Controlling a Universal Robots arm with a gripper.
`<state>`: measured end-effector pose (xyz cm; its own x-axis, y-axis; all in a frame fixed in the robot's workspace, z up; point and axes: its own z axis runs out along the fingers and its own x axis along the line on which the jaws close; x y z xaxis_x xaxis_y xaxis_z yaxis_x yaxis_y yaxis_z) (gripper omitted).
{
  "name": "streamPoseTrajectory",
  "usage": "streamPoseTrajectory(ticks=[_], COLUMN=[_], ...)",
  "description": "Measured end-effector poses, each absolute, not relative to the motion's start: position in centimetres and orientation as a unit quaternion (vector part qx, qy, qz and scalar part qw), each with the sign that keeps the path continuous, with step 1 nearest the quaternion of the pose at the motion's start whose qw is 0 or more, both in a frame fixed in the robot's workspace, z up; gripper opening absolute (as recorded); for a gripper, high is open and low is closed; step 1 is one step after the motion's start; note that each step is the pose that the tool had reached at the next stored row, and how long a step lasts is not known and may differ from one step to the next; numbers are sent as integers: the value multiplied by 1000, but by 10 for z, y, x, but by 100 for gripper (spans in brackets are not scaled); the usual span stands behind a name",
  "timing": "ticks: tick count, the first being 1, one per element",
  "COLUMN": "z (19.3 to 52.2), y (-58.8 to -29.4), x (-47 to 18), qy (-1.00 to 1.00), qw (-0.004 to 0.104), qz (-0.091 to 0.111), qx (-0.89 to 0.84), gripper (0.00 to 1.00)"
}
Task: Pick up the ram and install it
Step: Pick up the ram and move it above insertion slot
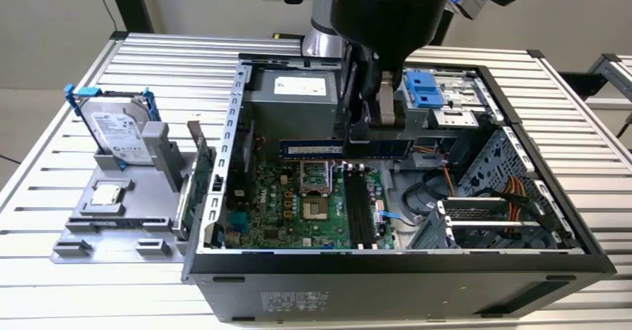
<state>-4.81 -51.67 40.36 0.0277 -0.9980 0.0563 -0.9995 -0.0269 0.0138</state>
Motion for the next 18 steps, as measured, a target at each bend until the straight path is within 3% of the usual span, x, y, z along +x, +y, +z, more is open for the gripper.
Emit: streamPoseTrajectory(ticks=[18], z=[404], y=[-517], x=[-44], qy=[-697], qw=[25], qz=[15], qx=[716], gripper=[0])
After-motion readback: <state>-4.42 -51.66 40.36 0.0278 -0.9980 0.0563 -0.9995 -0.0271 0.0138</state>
